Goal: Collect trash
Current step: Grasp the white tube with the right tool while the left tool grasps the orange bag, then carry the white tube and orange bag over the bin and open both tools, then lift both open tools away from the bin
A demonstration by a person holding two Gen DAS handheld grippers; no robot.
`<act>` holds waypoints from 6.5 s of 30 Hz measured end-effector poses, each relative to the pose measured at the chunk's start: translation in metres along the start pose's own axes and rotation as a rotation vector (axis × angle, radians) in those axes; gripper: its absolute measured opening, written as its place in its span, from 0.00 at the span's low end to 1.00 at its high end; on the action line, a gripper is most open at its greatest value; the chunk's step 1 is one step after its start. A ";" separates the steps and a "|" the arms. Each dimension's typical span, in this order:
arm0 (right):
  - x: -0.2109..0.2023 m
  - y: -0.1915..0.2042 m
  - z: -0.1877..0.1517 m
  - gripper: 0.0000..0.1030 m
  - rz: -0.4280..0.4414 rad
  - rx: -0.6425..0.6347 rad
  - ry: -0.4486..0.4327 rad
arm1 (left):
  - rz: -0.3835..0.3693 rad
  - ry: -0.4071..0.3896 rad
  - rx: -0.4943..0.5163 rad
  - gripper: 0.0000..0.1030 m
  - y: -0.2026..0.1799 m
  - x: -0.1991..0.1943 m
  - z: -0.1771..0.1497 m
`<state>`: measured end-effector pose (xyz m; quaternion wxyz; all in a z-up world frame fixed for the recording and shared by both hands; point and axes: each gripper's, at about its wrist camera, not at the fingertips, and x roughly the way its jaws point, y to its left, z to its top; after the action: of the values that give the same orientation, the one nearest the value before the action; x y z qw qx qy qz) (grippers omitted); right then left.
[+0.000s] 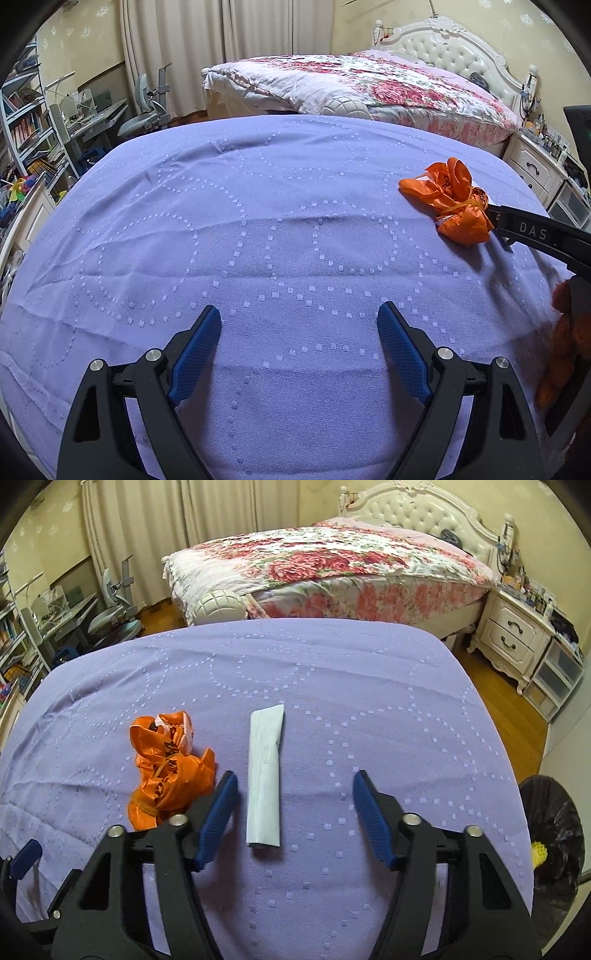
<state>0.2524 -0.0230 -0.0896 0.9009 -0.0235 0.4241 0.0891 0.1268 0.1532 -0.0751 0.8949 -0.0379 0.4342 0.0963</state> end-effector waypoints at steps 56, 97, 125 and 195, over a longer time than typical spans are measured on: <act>-0.024 -0.073 -0.030 0.15 0.010 0.089 -0.019 | -0.113 -0.018 0.089 0.48 -0.099 0.038 0.057; -0.145 -0.088 -0.112 0.14 0.031 0.130 -0.165 | -0.257 -0.225 0.107 0.36 -0.102 -0.092 -0.017; -0.198 -0.210 -0.151 0.15 -0.183 0.322 -0.268 | -0.431 -0.294 0.329 0.37 -0.236 -0.118 -0.037; -0.152 -0.283 -0.156 0.81 -0.351 0.499 -0.214 | -0.317 -0.227 0.373 0.82 -0.304 -0.068 -0.016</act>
<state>0.0899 -0.3408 -0.0823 0.9200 0.1349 0.3252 -0.1723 0.1354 -0.1567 -0.0366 0.9333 0.0711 0.3300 -0.1228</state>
